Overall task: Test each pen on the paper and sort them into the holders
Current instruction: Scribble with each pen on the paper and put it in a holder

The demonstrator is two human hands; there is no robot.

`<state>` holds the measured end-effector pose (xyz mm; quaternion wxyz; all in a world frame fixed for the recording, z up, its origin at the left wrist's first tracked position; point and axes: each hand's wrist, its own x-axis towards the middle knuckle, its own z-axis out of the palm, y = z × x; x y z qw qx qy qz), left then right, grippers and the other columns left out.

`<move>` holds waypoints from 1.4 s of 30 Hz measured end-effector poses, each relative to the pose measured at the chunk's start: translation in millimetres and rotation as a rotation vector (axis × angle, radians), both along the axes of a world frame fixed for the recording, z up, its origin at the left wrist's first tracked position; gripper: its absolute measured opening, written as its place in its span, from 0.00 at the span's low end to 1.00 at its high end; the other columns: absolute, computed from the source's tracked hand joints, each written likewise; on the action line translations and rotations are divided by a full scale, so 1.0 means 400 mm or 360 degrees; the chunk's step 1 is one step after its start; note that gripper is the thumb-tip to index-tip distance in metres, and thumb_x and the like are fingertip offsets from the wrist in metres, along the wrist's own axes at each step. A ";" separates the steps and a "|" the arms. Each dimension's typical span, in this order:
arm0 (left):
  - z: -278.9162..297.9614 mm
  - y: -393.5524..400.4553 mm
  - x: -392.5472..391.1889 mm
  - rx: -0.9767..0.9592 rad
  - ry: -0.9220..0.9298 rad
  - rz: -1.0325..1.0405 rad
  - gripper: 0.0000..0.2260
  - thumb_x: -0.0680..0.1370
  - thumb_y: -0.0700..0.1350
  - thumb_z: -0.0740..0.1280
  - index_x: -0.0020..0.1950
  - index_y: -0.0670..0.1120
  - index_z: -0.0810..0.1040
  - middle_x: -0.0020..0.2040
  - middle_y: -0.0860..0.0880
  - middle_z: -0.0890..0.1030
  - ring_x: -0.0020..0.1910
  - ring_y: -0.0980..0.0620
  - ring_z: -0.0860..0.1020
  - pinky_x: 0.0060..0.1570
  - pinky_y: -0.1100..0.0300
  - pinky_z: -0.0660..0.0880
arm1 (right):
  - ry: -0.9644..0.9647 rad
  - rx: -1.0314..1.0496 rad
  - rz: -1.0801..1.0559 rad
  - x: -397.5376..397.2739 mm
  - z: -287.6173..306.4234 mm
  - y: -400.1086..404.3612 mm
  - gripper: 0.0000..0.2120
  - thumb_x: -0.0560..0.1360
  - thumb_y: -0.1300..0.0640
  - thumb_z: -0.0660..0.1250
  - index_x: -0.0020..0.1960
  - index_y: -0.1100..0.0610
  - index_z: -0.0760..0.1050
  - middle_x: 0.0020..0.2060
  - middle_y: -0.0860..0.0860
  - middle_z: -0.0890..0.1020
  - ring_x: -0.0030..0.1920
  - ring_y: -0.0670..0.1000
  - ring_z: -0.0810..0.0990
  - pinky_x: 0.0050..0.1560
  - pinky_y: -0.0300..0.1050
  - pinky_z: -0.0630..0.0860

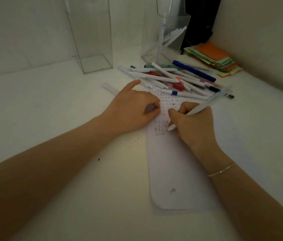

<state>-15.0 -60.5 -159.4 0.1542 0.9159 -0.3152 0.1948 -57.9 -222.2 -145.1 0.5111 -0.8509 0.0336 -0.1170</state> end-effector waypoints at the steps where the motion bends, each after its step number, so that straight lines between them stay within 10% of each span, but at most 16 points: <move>1: -0.001 0.000 0.001 0.0006 0.0008 -0.0003 0.19 0.75 0.55 0.55 0.47 0.47 0.82 0.47 0.51 0.84 0.48 0.52 0.81 0.70 0.52 0.54 | -0.0001 -0.0007 0.0001 0.001 0.000 -0.002 0.13 0.70 0.65 0.68 0.32 0.72 0.71 0.30 0.66 0.80 0.24 0.48 0.73 0.23 0.32 0.68; 15: 0.003 -0.003 0.002 -0.0007 0.0093 -0.0016 0.19 0.75 0.55 0.55 0.48 0.47 0.82 0.47 0.50 0.84 0.46 0.51 0.82 0.68 0.54 0.62 | -0.0039 -0.0081 0.0051 0.000 0.000 0.000 0.12 0.71 0.65 0.68 0.33 0.73 0.73 0.30 0.67 0.78 0.23 0.47 0.70 0.22 0.28 0.65; 20: 0.003 -0.006 0.002 -0.0080 0.0177 0.0039 0.23 0.72 0.59 0.51 0.51 0.50 0.82 0.49 0.49 0.84 0.46 0.48 0.82 0.47 0.50 0.77 | -0.0039 -0.0074 0.0073 -0.001 0.001 -0.001 0.12 0.70 0.66 0.68 0.32 0.74 0.72 0.29 0.68 0.78 0.22 0.47 0.69 0.21 0.29 0.64; 37: 0.007 -0.003 0.001 -0.0043 0.0231 0.0049 0.23 0.73 0.58 0.51 0.50 0.50 0.82 0.47 0.50 0.84 0.43 0.50 0.82 0.45 0.51 0.77 | -0.0107 -0.0095 0.0074 -0.002 -0.007 0.005 0.14 0.71 0.68 0.66 0.28 0.66 0.67 0.23 0.60 0.66 0.24 0.47 0.64 0.23 0.31 0.61; 42: 0.009 -0.001 0.001 -0.0016 0.0228 0.0041 0.23 0.74 0.58 0.50 0.50 0.49 0.81 0.47 0.50 0.84 0.43 0.50 0.81 0.50 0.51 0.76 | -0.0003 0.0233 0.0098 0.004 0.007 -0.014 0.13 0.72 0.64 0.69 0.32 0.69 0.71 0.28 0.63 0.78 0.21 0.46 0.69 0.23 0.33 0.67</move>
